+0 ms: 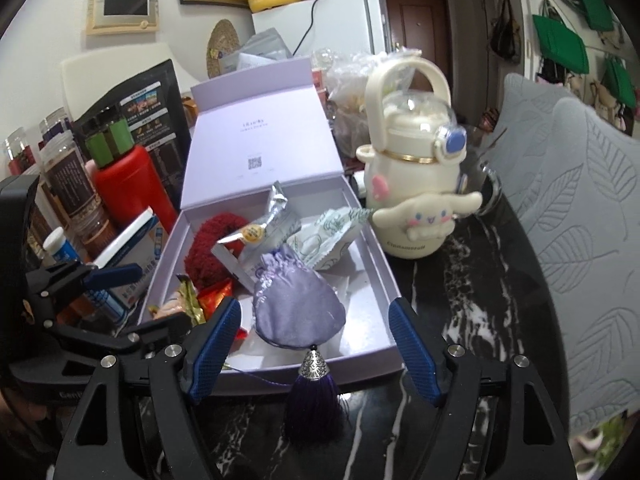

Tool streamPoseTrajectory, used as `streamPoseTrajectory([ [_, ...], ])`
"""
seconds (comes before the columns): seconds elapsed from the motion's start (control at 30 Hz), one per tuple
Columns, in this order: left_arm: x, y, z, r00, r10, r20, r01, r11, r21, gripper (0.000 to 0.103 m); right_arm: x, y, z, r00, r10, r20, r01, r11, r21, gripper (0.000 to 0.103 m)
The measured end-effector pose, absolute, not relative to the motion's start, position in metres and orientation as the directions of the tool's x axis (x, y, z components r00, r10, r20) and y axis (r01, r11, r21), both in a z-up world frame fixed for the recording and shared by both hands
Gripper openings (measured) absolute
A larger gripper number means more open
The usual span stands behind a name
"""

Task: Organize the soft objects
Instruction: 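Lower and release the chip bag with the left gripper while the right gripper releases the pouch in the box, then withdraw both grippers back from the lavender box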

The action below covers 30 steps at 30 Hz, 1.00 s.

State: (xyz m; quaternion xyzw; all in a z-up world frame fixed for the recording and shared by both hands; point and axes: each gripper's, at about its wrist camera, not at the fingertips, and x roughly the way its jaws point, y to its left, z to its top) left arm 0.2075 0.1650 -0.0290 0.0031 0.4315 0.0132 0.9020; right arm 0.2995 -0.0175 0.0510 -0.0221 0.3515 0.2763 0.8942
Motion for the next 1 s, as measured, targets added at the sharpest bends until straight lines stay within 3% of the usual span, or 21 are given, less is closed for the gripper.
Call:
streamPoseTrajectory([
  [0.8,0.138,0.176,0.087,0.81,0.036,-0.585,-0.049,0.999,-0.005,0.081,0.229,-0.023,0.146,0.73,0.48,-0.486,-0.526,0.849,0.049,0.08],
  [0.87,0.13,0.174,0.096,0.825,0.043,-0.563,-0.052,0.999,-0.001,0.09,0.219,-0.025,0.153,0.739,0.489,-0.463,-0.53,0.847,0.048,0.081],
  [0.9,0.124,0.173,0.1,0.832,0.048,-0.553,-0.055,0.998,0.005,0.1,0.216,-0.025,0.155,0.741,0.491,-0.457,-0.532,0.846,0.047,0.081],
  [1.0,0.113,0.171,0.106,0.844,0.061,-0.533,-0.058,0.998,0.022,0.103,0.205,-0.027,0.16,0.75,0.494,-0.44,-0.534,0.845,0.037,0.084],
])
